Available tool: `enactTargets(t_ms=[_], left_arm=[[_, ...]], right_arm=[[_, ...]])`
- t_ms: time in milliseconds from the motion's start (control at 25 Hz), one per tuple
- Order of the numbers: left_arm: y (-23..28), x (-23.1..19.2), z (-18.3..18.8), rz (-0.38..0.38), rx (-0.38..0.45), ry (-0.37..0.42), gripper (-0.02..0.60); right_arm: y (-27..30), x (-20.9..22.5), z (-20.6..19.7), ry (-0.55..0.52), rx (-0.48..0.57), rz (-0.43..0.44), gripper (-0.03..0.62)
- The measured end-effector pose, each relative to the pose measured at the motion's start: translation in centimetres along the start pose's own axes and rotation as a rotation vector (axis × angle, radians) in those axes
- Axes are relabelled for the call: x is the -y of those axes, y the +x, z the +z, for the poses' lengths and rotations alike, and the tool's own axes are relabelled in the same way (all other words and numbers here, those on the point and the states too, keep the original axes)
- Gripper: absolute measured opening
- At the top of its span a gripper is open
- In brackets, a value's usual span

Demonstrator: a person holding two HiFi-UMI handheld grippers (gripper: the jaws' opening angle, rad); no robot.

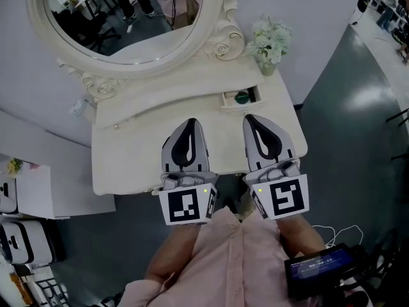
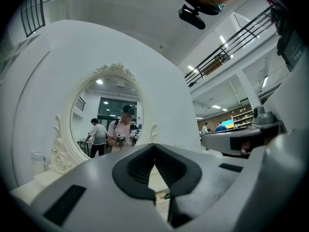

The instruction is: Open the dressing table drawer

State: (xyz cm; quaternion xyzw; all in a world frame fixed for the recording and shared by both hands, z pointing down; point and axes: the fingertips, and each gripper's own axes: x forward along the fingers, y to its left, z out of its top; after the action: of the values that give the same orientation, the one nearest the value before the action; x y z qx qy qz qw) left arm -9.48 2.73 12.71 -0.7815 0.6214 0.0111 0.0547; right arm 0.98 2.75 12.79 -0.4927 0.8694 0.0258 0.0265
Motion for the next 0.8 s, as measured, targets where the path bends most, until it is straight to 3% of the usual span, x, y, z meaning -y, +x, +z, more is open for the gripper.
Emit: enactTargets(t_ms=[800], left_arm=[[0.44,0.42,-0.35,-0.024,-0.002,-0.009,0.021]], right_arm=[[0.08,0.17,-0.13,-0.012,0.002,-0.005,0.018]])
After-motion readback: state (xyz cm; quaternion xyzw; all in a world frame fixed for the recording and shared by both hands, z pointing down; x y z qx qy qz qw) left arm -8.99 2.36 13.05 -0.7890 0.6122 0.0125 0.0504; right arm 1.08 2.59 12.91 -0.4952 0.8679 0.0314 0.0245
